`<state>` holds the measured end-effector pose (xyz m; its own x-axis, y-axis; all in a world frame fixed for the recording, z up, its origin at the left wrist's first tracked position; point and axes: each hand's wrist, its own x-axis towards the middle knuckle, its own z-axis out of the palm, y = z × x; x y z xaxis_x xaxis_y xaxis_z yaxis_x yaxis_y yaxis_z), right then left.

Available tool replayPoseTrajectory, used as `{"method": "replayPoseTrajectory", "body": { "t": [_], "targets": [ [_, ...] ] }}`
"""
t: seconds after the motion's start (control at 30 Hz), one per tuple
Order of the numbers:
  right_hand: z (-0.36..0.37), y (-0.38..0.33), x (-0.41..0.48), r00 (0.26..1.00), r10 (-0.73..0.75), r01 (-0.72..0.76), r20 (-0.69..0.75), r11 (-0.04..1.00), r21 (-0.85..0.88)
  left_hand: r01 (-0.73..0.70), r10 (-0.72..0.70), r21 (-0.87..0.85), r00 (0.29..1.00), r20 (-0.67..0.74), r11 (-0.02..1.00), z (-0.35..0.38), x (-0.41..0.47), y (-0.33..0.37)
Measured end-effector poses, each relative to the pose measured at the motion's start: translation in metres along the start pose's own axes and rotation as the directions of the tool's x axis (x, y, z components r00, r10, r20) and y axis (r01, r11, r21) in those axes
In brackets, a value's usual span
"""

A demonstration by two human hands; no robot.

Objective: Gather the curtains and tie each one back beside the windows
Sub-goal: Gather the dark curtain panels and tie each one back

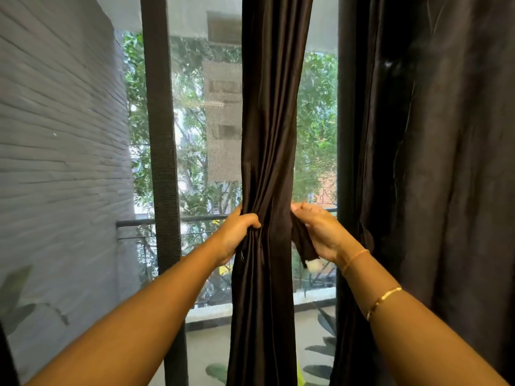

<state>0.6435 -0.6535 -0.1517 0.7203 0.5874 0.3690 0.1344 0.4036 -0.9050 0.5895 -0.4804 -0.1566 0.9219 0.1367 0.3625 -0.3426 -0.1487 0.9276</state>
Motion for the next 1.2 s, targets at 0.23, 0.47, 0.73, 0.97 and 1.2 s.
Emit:
{"method": "replayPoseTrajectory", "body": {
  "t": [0.23,0.47,0.73,0.97,1.2],
  "targets": [
    [-0.006,-0.003,-0.008,0.987,0.034,-0.035,0.157,0.999,0.009,-0.109,0.120,0.150,0.991,-0.062,0.983,0.009,0.003,-0.002],
    [0.017,0.018,-0.009,0.988,-0.028,0.010,0.152,0.993,0.114,-0.116,0.376,0.551,0.843,-0.385,0.826,0.016,-0.006,-0.011],
    [0.038,0.024,-0.003,0.976,-0.208,0.201,-0.071,0.975,-0.094,-0.059,0.393,0.799,0.891,-0.229,0.599,0.004,-0.023,-0.002],
    [0.046,0.018,-0.002,0.973,-0.222,0.214,-0.067,0.971,-0.102,0.207,-0.041,0.430,0.930,-0.364,0.879,-0.003,-0.042,0.017],
    [0.049,0.018,-0.004,0.957,-0.280,0.246,-0.071,0.918,-0.310,0.247,-0.278,-0.233,0.955,-0.109,0.941,0.008,-0.052,0.022]
  ]
}}
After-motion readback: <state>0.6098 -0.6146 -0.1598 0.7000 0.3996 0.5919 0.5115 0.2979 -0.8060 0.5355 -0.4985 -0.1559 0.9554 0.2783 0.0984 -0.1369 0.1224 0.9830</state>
